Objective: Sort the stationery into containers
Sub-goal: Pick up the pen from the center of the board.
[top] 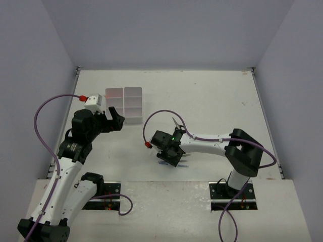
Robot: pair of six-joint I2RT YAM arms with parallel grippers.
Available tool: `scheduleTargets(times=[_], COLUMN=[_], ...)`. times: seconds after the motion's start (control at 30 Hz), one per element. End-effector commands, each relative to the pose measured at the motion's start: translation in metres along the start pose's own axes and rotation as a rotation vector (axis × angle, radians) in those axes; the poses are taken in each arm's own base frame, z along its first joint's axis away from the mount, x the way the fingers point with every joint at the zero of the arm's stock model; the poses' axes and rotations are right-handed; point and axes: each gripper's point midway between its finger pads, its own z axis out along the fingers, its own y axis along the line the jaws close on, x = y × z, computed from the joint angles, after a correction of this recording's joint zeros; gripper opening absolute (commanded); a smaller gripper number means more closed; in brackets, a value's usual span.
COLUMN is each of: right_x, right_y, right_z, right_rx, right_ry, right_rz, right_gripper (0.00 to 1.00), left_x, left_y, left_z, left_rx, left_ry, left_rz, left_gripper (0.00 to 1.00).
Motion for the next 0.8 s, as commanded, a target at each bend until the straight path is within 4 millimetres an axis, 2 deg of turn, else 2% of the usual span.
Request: scheduleTargets(times=[0.0,0.43,0.77], right_x=[-0.007,0.000,-0.001], right_y=[-0.004,0.003,0.004], right_z=[0.004,0.020,0.021], right_rx=[0.025,-0.011,-0.011], right_ry=[-0.010,0.044,0.051], right_rz=[-0.009,-0.010,-0.014], right_gripper=[0.30,0.28,0.12], left_x=[-0.001,-0.002,-0.001], left_y=[-0.002,-0.001,-0.002], left_z=[0.002,0.002,0.002], left_rx=[0.012,0.010,0.011], left_ry=[-0.013,-0.016,-0.014], left_rz=[0.024,0.024,0.025], left_gripper=[1.00,1.00,1.00])
